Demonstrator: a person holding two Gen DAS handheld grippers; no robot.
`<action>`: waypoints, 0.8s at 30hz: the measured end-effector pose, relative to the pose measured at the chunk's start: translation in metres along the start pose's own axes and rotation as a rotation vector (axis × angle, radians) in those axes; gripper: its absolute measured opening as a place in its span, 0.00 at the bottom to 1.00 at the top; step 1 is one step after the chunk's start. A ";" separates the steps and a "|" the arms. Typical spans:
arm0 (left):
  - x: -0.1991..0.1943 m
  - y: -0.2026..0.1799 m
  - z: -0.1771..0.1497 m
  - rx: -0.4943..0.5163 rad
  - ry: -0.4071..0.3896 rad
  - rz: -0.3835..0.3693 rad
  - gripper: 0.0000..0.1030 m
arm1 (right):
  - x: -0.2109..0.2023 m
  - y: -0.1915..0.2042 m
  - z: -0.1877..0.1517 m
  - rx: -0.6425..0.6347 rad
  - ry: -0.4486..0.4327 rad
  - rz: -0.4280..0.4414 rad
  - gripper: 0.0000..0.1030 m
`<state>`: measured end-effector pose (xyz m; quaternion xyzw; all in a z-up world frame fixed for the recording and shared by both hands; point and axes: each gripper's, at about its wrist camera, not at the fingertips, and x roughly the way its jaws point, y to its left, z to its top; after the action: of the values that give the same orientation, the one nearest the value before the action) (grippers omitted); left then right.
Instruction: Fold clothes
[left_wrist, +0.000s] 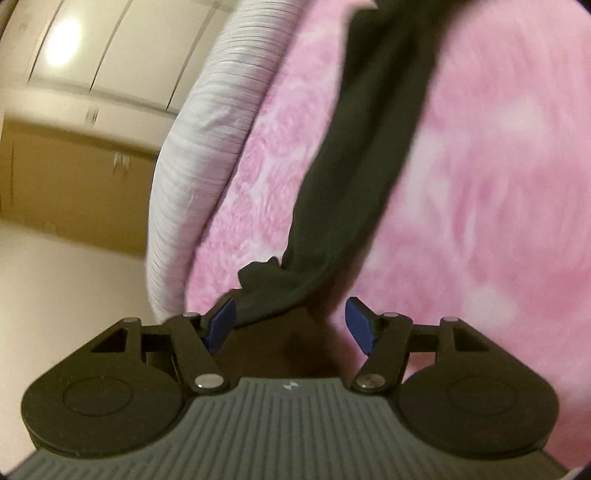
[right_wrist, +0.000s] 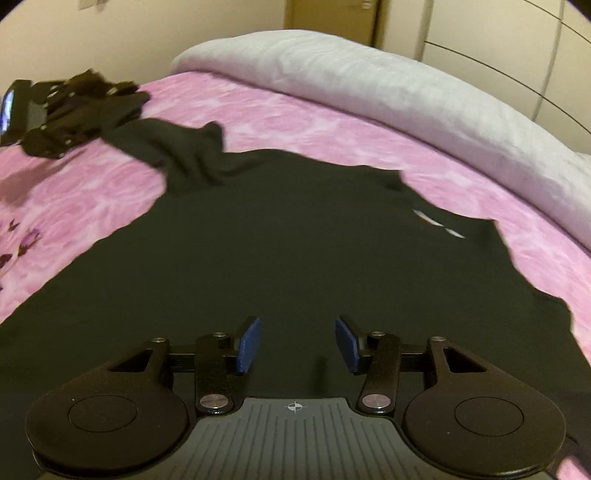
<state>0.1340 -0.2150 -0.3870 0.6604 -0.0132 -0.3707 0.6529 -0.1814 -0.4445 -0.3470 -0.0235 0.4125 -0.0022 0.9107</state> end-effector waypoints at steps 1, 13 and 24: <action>0.007 -0.004 0.000 0.042 -0.004 0.006 0.61 | 0.006 0.004 0.000 -0.001 0.002 -0.001 0.48; 0.042 -0.013 0.016 0.337 -0.006 0.258 0.04 | 0.034 0.010 0.010 0.109 0.004 -0.031 0.48; -0.002 -0.051 -0.031 0.429 0.259 0.182 0.14 | 0.014 0.001 -0.007 0.234 -0.024 -0.028 0.48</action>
<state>0.1250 -0.1801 -0.4345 0.8218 -0.0669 -0.2115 0.5248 -0.1778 -0.4443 -0.3619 0.0771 0.3980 -0.0627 0.9120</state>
